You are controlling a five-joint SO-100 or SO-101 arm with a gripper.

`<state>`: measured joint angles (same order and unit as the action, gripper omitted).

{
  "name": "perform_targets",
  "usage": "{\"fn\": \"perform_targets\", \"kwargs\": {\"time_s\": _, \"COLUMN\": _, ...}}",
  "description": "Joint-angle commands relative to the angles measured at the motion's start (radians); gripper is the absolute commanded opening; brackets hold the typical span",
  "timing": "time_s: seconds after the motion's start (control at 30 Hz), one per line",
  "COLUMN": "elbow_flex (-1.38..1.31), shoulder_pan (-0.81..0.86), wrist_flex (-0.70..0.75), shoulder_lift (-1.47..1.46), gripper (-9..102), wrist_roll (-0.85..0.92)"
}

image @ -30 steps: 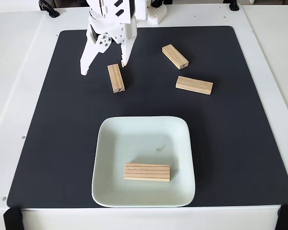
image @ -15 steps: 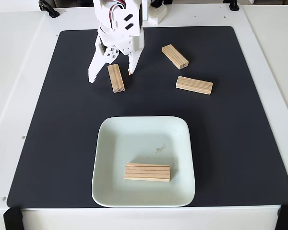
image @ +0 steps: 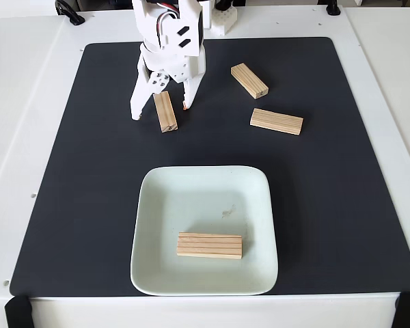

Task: Pick up the wooden block and place them on the plate.

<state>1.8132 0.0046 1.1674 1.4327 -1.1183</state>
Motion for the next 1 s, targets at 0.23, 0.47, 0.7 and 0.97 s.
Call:
{"fn": "perform_targets", "kwargs": {"time_s": 0.23, "elbow_flex": 0.000, "shoulder_pan": -0.006, "wrist_flex": -0.012, "shoulder_lift": -0.002, "gripper": 1, "wrist_roll": -0.011}}
{"fn": "perform_targets", "kwargs": {"time_s": 0.47, "elbow_flex": 0.002, "shoulder_pan": -0.006, "wrist_flex": -0.002, "shoulder_lift": 0.006, "gripper": -1, "wrist_roll": -0.009}}
{"fn": "perform_targets", "kwargs": {"time_s": 0.7, "elbow_flex": 0.003, "shoulder_pan": -0.002, "wrist_flex": 0.006, "shoulder_lift": 0.155, "gripper": 0, "wrist_roll": 0.049}}
{"fn": "perform_targets", "kwargs": {"time_s": 0.97, "elbow_flex": 0.015, "shoulder_pan": -0.043, "wrist_flex": -0.006, "shoulder_lift": 0.558, "gripper": 0, "wrist_roll": 0.480}}
